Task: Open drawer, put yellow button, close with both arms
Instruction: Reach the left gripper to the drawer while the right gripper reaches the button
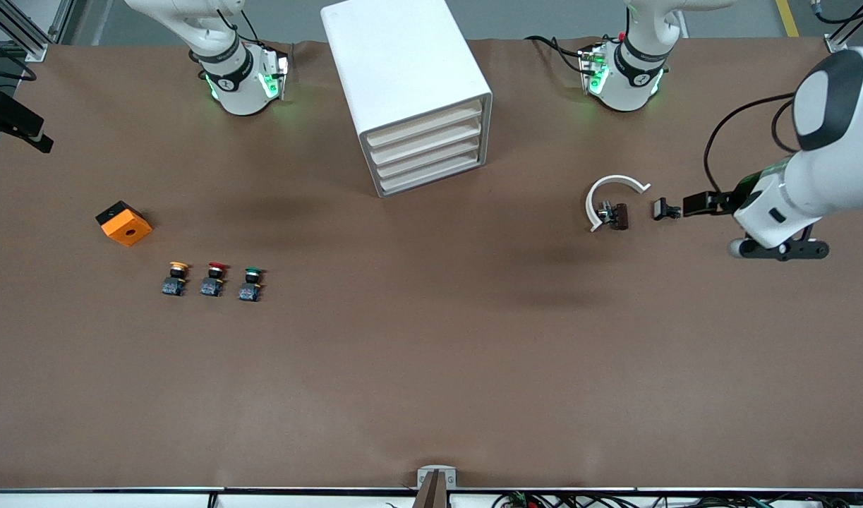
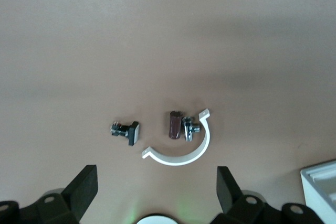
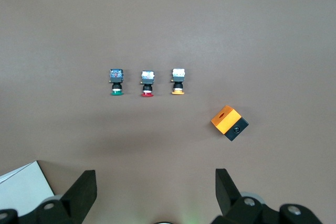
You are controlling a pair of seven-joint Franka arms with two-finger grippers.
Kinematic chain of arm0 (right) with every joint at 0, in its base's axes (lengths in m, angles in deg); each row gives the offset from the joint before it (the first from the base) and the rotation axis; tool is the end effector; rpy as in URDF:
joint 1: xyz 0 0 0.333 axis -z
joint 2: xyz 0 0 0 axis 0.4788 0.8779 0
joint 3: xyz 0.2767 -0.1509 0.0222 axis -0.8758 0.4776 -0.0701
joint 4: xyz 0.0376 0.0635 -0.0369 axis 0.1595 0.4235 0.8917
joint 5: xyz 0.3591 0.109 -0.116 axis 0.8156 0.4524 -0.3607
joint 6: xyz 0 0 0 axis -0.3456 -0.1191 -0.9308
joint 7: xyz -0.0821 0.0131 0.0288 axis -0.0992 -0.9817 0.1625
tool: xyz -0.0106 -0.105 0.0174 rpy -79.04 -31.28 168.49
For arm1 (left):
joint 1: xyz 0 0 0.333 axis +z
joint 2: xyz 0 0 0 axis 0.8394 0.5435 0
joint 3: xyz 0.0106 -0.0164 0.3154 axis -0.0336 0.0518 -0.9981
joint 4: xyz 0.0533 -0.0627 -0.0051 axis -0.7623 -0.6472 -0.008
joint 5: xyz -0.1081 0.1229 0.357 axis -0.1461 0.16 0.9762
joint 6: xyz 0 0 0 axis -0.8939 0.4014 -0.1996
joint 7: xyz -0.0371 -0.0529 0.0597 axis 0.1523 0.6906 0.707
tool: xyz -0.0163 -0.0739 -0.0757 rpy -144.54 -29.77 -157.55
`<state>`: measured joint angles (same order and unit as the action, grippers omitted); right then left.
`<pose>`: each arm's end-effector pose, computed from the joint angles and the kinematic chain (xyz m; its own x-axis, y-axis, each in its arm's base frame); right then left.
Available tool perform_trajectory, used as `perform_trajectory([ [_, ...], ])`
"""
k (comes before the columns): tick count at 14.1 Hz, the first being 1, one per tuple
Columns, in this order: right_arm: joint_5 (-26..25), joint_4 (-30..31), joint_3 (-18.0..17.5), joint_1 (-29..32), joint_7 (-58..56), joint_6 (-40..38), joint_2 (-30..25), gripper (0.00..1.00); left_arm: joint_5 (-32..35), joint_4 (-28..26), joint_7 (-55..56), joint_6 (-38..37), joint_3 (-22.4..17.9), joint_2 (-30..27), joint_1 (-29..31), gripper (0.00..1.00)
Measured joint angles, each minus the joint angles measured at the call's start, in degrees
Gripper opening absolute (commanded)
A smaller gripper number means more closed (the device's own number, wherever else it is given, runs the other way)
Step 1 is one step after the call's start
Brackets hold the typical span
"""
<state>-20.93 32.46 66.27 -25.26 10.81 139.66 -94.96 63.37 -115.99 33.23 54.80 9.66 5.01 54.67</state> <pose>0.4930 -0.0568 0.6651 0.9967 -0.0815 0.0018 -0.0815 -0.9967 -0.0034 0.5744 -0.0485 0.4635 0.9662 -0.0040 -0.2578 -0.0006 -0.9999 0.0132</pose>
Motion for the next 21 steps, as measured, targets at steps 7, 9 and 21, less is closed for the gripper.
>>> perform_trajectory([
  [7,0.02,-0.04,-0.13,-0.12,0.01,-0.05,0.68,1.00,-0.02,-0.28,17.39,6.97,6.63,6.39,-1.29,1.00],
  [9,0.02,-0.07,-0.14,-0.14,0.00,-0.01,1.61,1.00,-0.02,-0.20,22.47,7.77,7.36,7.31,-3.18,1.00],
  [21,0.46,-1.21,0.59,0.63,-1.15,2.34,14.67,1.00,-4.11,11.78,58.84,0.57,7.79,16.27,-14.20,1.00],
])
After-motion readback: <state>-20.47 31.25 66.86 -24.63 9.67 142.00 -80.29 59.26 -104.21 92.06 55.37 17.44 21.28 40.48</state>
